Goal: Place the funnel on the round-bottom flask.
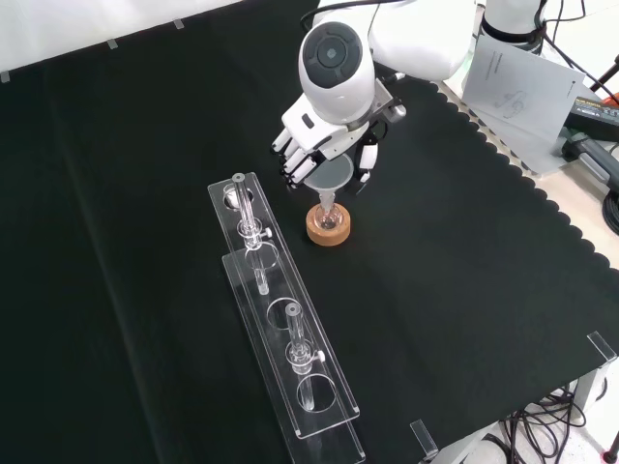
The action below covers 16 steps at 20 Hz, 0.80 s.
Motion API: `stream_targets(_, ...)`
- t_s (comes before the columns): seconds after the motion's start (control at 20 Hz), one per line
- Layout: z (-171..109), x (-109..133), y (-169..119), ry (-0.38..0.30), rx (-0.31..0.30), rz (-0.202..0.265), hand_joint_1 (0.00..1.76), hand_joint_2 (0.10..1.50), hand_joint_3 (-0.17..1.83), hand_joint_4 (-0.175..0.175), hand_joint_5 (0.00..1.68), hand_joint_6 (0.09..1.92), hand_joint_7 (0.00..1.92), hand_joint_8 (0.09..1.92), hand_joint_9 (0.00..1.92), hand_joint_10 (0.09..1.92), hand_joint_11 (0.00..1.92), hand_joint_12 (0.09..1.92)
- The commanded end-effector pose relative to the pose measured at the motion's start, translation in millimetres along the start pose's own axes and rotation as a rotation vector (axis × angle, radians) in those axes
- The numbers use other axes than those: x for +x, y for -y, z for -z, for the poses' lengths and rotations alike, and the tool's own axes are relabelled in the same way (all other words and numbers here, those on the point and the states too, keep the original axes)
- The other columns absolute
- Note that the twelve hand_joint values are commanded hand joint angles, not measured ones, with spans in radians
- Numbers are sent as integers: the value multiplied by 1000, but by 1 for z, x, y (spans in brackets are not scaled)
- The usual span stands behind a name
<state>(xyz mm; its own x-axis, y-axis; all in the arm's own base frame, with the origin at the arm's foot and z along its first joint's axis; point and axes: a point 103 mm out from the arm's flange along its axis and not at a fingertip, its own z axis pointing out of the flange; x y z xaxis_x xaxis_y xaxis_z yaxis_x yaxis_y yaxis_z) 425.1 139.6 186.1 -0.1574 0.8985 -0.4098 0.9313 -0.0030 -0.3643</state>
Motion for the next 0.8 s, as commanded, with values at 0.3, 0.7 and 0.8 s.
stream_targets(0.3,0,2,1,-19,19,9,710,732,527,-69,421,628,364,859,638,715,450,1303)
stream_targets(0.7,-3,1,5,-31,29,34,606,690,433,-70,364,331,88,771,380,745,284,1370)
stream_targets(0.8,-3,1,7,-40,2,50,576,681,397,-70,348,254,31,739,305,757,228,1393)
